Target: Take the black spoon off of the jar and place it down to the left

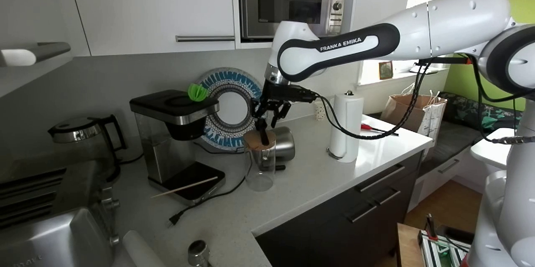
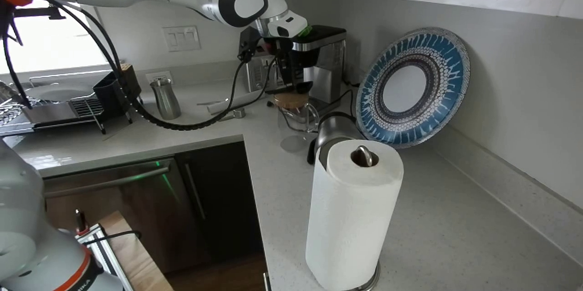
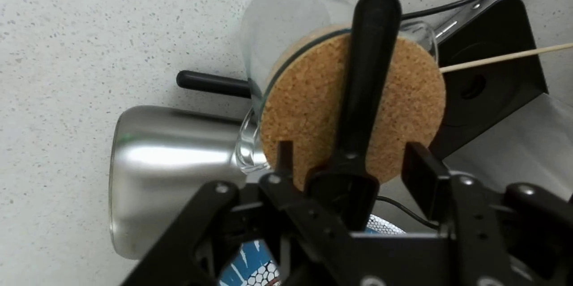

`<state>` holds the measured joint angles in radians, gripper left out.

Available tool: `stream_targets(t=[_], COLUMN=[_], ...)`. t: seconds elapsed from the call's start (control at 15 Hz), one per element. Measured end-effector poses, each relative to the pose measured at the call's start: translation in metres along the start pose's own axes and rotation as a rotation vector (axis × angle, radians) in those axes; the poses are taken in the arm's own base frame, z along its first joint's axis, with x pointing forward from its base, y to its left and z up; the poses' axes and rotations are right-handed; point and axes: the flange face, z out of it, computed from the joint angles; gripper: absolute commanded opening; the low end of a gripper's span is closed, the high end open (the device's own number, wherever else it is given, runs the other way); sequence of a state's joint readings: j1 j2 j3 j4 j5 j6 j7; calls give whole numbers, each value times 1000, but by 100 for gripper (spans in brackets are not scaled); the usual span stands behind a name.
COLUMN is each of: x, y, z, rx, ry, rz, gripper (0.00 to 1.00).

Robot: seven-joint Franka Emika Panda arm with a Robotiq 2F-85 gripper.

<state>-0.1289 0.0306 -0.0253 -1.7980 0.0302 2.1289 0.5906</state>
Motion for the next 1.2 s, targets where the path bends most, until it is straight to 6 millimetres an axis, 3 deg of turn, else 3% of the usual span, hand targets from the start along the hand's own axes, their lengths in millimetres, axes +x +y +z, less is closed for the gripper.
stream_targets(t=[0.07, 0.13, 0.4, 0.53, 0.87, 0.93, 1.0, 1.2], x=[1, 1, 1, 0, -6, -6, -6, -5], y=[-3, -6, -17, -21, -29, -30, -30, -31], z=[1, 2, 9, 12, 21, 21, 21, 16], rx=[-12, -25, -79, -96, -117, -121, -123, -127], ry=[3, 5, 19, 17, 12, 13, 16, 30], rz=[-8, -16, -40, -47, -61, -64, -65, -74], gripper=[55, 50, 51, 47, 5, 1, 6, 6])
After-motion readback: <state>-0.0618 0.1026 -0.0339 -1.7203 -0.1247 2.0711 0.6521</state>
